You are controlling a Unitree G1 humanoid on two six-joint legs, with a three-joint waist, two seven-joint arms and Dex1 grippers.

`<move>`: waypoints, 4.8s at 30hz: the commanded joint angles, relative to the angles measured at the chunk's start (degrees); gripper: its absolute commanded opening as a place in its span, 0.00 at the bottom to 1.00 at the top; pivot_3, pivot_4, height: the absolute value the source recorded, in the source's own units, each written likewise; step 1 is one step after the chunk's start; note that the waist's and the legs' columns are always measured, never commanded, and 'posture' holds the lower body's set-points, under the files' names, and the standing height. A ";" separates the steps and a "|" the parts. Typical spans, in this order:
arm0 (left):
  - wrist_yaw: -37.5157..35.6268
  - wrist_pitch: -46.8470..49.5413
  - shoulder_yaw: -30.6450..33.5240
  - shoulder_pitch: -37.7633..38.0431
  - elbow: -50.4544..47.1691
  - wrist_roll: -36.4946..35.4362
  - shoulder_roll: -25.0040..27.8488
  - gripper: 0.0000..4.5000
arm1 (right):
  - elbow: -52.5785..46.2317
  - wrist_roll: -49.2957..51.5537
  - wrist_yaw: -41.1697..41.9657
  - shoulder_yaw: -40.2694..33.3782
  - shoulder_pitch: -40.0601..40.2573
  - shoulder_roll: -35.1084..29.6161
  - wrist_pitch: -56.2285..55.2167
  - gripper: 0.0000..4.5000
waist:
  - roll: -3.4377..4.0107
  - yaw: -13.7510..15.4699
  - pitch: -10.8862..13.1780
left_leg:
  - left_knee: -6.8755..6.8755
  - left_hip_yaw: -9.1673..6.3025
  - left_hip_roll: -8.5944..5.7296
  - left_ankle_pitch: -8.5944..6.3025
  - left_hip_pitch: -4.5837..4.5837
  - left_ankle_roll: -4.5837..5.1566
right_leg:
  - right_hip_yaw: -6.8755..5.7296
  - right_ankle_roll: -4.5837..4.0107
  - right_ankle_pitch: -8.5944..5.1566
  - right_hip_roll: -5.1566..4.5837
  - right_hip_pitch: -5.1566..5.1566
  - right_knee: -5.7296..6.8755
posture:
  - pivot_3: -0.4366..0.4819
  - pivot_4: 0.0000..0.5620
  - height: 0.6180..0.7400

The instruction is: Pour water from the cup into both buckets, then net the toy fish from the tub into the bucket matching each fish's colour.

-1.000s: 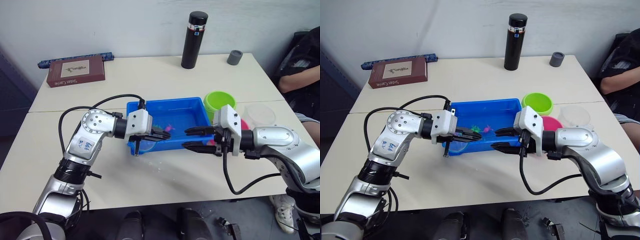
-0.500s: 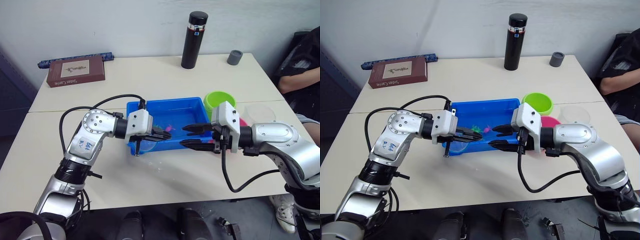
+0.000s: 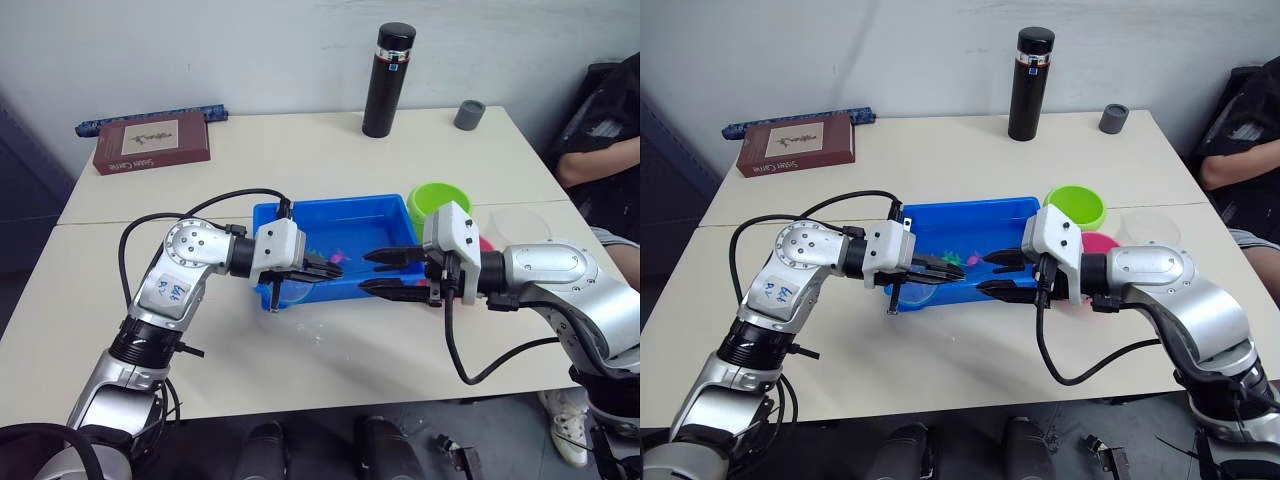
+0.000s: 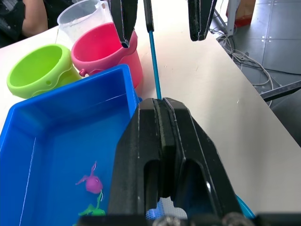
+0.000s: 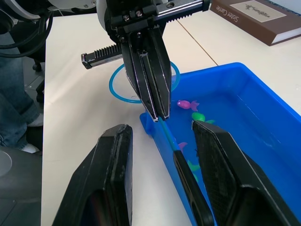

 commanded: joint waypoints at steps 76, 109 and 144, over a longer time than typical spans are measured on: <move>38.37 17.53 17.38 15.76 -11.31 -4.79 -11.33 0.59 | 31.15 -18.97 -0.70 -3.74 -1.22 0.87 -26.40 0.00 | -0.02 -0.02 0.01 | 0.06 0.05 0.00 0.03 0.12 -0.06 | 0.05 0.03 0.02 -0.02 0.07 0.31 | 0.48 0.27 1.00; 42.42 20.67 13.63 38.45 -31.88 -6.22 -10.01 0.99 | 40.16 -23.93 2.96 -0.48 -3.27 4.60 -33.00 0.00 | -0.02 -0.20 0.01 | -0.01 0.06 0.02 0.02 0.26 -0.07 | 0.08 -0.02 0.01 -0.07 0.12 0.08 | 0.48 0.27 1.00; 44.53 19.34 11.42 39.63 -32.43 -6.01 -11.15 0.99 | 46.64 -27.56 7.83 2.34 -6.78 6.44 -38.76 0.00 | -0.02 -0.22 0.01 | -0.04 0.07 0.02 0.01 0.34 -0.09 | 0.07 -0.06 0.01 -0.08 0.17 0.07 | 0.48 0.27 1.00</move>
